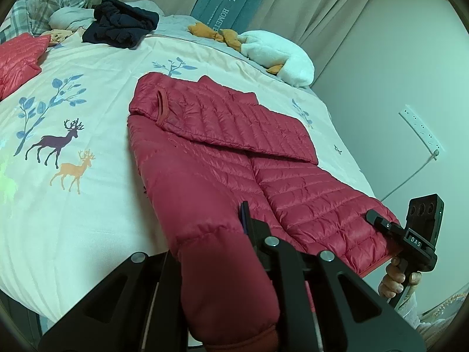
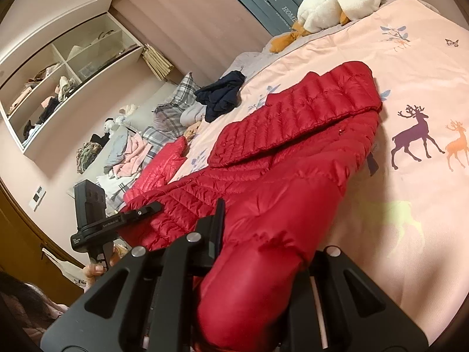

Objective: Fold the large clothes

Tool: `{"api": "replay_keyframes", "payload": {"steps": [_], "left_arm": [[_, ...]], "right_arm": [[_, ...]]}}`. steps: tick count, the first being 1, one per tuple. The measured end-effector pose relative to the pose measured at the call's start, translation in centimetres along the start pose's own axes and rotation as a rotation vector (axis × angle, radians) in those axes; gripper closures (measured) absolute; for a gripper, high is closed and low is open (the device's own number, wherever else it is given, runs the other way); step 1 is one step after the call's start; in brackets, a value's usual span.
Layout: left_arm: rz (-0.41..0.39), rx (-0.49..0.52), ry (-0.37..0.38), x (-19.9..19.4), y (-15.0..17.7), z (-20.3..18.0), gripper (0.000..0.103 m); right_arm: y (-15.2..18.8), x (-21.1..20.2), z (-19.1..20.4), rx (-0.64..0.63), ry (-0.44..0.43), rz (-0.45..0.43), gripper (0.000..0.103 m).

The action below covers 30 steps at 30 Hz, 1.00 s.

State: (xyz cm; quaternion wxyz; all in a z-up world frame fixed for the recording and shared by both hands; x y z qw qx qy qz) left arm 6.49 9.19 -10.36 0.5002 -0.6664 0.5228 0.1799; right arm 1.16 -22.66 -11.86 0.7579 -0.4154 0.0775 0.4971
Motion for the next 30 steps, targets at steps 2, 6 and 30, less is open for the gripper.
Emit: {"api": "replay_keyframes", "payload": {"steps": [2,6,30], "left_arm": [[-0.005,0.003,0.008,-0.3,0.0,-0.1,0.091],[-0.014,0.015,0.019,-0.9,-0.1,-0.4,0.091],[-0.116,0.104,0.097,-6.4,-0.6,-2.8,0.091]], "right_arm": [[0.0,-0.2,0.1,-0.004,-0.008,-0.004,0.088],[0.0,-0.9,0.7,-0.024,-0.023,-0.016,0.088],[-1.4,-5.9,5.1,-0.153,-0.166,-0.111,0.088]]}}
Point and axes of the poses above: each gripper's, at about its wrist camera, not at the fingertips, and x roughly the way its jaws point, z to its left, y to its underside, the point moved 6 cm from there along x, roughly the way its jaws point, and after that the axes turned 14 degrees about z, right-handed, at the moved point
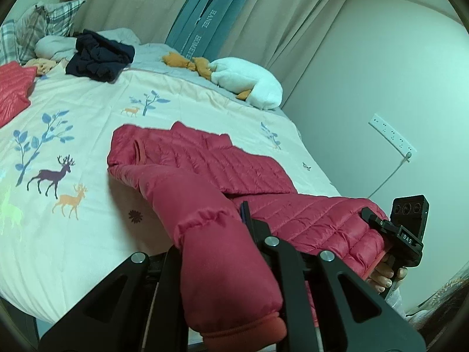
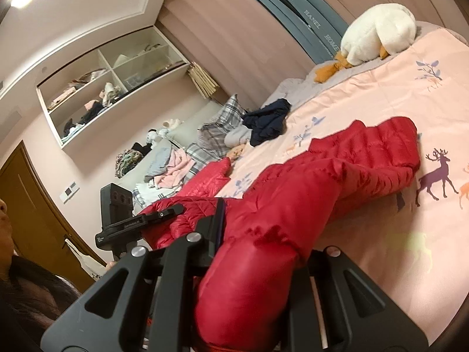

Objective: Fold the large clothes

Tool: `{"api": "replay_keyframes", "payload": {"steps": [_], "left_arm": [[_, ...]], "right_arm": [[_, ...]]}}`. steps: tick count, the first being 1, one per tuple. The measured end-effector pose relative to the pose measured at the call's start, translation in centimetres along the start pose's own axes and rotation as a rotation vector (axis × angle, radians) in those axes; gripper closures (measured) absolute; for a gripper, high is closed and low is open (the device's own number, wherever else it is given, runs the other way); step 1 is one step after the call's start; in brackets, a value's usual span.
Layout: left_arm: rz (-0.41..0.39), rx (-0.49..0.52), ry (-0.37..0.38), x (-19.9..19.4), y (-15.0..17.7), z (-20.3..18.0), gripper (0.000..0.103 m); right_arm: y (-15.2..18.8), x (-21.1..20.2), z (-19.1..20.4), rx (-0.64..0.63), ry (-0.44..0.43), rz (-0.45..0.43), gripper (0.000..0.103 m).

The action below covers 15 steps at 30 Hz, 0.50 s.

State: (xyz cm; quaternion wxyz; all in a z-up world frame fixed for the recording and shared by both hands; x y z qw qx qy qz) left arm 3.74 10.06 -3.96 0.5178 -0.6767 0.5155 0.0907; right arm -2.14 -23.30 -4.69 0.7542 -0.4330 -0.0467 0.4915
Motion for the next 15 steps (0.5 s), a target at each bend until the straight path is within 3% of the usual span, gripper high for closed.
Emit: {"api": "replay_keyframes", "payload": {"steps": [15], "left_arm": [[-0.054,0.064,0.057,-2.8,0.0,-2.7,0.091]], "right_arm": [[-0.8,-2.3,1.9,-0.064,-0.05,-0.057,0.088]]}}
Point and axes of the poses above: each gripper's, at about its wrist camera, not at the fingertips, and x roughly the way its jaws point, z to its left, y to its underside, the point moved 6 cm from there along x, roughly the way its jaws point, and after that the axes turned 14 degrees about z, right-handed, at the moved point
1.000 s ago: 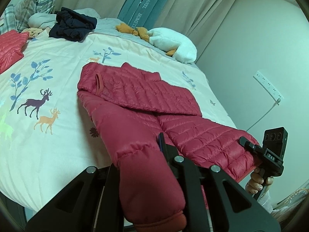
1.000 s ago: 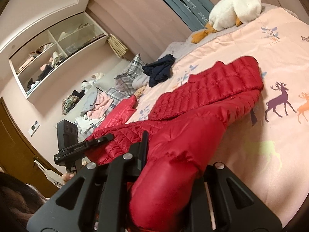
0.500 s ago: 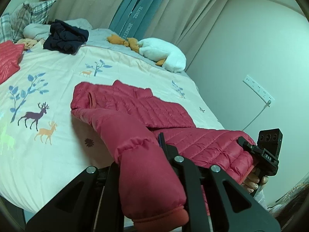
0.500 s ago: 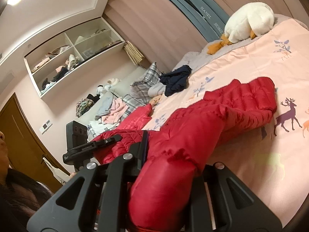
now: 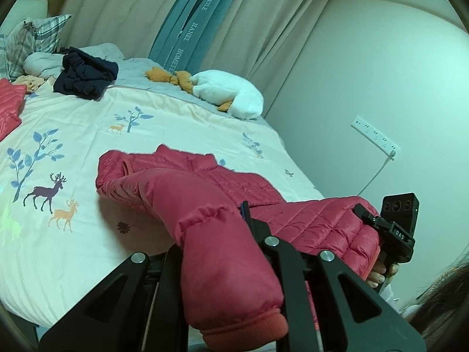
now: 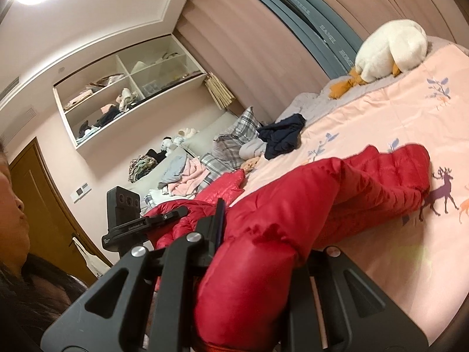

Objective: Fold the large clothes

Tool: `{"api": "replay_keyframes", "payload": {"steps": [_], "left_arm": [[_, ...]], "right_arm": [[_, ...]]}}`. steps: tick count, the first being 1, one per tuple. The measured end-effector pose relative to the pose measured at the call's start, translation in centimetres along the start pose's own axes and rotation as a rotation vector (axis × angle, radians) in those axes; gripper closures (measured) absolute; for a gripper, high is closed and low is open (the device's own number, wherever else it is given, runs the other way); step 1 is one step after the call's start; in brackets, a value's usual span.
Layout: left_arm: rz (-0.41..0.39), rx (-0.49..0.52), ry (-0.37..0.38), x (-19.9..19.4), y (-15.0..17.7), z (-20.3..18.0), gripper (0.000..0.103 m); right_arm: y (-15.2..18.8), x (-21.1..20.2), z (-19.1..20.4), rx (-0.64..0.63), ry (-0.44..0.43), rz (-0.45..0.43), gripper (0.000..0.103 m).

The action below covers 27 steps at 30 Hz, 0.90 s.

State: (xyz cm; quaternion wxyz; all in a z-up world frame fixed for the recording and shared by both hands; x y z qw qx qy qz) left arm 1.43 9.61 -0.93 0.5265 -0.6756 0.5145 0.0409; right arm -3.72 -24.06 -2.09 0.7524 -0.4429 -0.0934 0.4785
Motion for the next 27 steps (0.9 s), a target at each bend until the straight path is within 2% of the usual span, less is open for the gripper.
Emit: {"api": "replay_keyframes", "payload": {"steps": [14,20,27], "left_arm": [[-0.059,0.064,0.071,-2.5,-0.5,-2.4,0.091],[-0.075,0.072,0.101,-2.6,-0.7,-2.6,0.091],[-0.05,0.039,0.108,-1.4,-1.0,-1.3,0.091]], "right_arm": [[-1.0,-2.0,2.5,-0.088,-0.046,-0.053,0.088],[-1.2,-1.9,1.9,-0.091,-0.051,-0.057,0.088],[-1.0,-1.5,1.1,-0.058,-0.046,-0.049,0.088]]}}
Point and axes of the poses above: each gripper's, at about its wrist camera, not at the fingertips, and x roughly the way its jaws point, z to its left, y to its underside, the point moved 6 cm from there along x, roughly the way its jaws point, and after that the axes turned 14 degrees about z, right-handed, at the moved point
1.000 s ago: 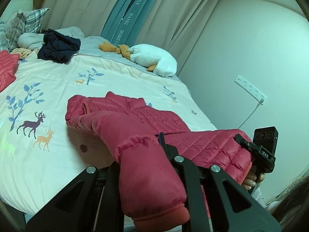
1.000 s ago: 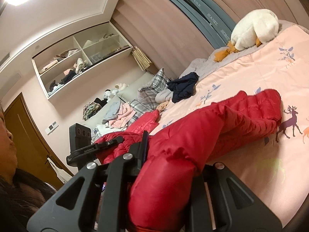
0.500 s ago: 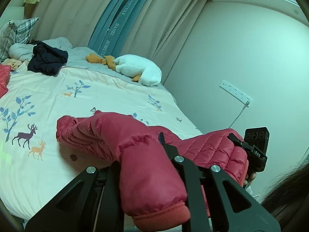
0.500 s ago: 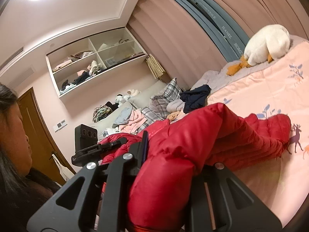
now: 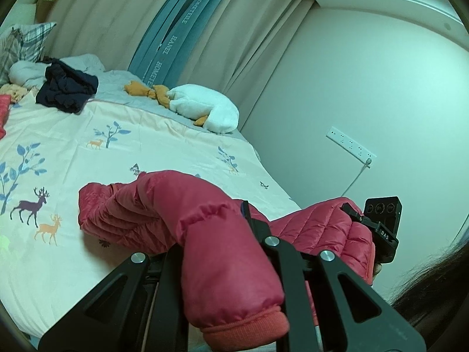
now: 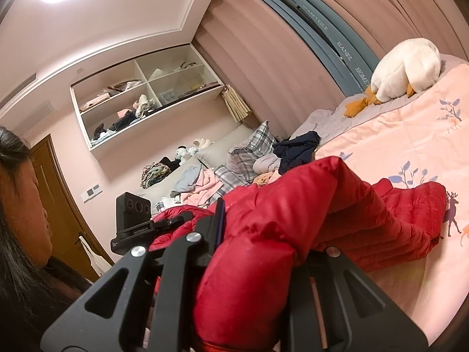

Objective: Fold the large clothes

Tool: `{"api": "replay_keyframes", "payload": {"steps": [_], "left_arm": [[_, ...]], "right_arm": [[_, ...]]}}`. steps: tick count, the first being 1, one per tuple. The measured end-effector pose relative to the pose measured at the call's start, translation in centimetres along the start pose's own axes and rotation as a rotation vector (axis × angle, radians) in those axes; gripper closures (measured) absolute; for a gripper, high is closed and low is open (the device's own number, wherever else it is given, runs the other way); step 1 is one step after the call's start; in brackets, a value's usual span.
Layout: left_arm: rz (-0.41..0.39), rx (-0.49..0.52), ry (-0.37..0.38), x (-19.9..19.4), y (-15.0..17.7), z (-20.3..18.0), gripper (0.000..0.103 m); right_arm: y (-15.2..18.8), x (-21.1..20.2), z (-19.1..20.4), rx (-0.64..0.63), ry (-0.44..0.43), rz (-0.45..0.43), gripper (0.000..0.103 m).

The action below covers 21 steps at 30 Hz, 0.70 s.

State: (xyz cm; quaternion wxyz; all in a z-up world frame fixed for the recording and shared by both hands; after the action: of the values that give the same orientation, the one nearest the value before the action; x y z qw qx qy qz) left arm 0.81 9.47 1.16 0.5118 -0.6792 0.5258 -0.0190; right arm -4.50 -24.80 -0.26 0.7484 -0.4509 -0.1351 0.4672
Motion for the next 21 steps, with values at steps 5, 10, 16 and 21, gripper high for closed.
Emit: {"api": "replay_keyframes", "payload": {"steps": [5,10,16,21], "left_arm": [[0.005,-0.017,-0.001,0.2,0.0,0.6,0.091],[0.011,-0.052,0.0,0.6,0.1,1.4,0.091],[0.021,-0.104,-0.004,1.5,-0.3,3.0,0.091],[0.019,-0.126,-0.027,2.2,-0.9,3.8,0.09]], "right_arm": [[-0.1,0.3,-0.3,0.019,0.005,0.002,0.088],[-0.3,0.8,-1.4,0.06,0.024,0.002,0.088],[-0.7,1.3,-2.9,0.103,0.048,-0.012,0.088],[-1.2,1.8,-4.3,0.13,0.077,-0.025,0.087]]}}
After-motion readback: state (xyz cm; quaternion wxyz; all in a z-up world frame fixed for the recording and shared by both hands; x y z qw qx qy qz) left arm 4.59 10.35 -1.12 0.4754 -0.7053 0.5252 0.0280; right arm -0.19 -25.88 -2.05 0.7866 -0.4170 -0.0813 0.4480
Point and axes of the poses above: each gripper's, at about its wrist camera, not at the fingertips, and x roughly the way its jaws point, z to its left, y to its underside, the point moved 6 cm from there along x, roughly the way its jaws point, and after that the axes turned 14 degrees about z, right-handed, at the moved point
